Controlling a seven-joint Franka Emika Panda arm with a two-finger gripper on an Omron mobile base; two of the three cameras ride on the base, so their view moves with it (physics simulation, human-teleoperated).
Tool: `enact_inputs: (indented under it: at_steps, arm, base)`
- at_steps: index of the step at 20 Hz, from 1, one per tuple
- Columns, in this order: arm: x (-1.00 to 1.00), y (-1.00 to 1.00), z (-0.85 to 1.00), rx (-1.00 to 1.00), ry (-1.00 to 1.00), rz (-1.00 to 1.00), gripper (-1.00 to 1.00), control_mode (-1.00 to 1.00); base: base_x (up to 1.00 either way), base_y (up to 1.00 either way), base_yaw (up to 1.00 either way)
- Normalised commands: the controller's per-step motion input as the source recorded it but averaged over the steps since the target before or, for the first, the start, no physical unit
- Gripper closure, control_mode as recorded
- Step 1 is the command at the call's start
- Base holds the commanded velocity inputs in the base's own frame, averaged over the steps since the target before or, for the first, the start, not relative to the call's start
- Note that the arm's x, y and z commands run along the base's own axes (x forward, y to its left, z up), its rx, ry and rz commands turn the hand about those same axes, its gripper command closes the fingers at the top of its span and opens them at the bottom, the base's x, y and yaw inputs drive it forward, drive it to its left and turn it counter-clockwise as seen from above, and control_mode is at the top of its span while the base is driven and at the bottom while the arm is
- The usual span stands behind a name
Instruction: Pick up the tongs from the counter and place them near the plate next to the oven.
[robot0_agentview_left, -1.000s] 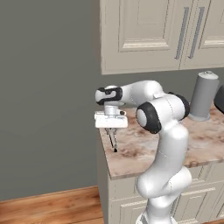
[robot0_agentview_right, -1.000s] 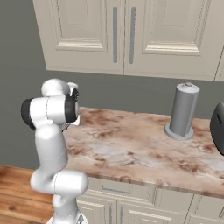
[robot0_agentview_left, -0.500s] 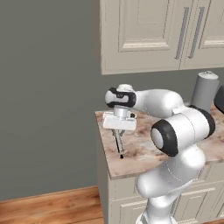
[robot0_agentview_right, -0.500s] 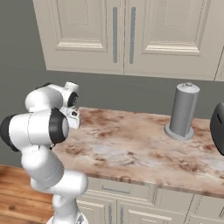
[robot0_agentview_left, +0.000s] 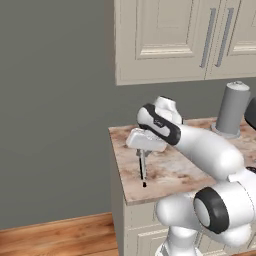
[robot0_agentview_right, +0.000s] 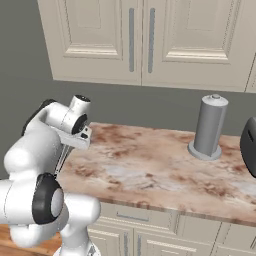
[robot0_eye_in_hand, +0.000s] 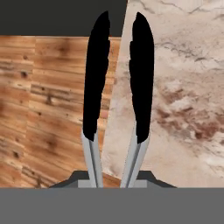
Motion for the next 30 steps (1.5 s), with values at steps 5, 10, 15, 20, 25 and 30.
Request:
enact_inputs:
  at_steps: [5,10,15,20,25,30]
  arm:
    - [-0.35,-0.15,0.1,0.02,-0.17,0.0,1.0,1.0]
    - [0.0,0.0,0.0,0.0,0.0,0.0,1.0,1.0]
    - [0.0,0.0,0.0,0.0,0.0,0.0,1.0,1.0]
    - [0.0,0.0,0.0,0.0,0.0,0.0,1.0,1.0]
    - [0.0,0.0,0.0,0.0,0.0,0.0,1.0,1.0]
    - [0.0,0.0,0.0,0.0,0.0,0.0,1.0,1.0]
  base:
    - [-0.07,-0.03,0.0]
    - [-0.22,-0.25,-0.06]
    - [0.0,-0.35,-0.2]
    - [0.0,-0.18,-0.77]
    - [0.0,-0.06,-0.9]
    - [0.0,-0.03,-0.92]
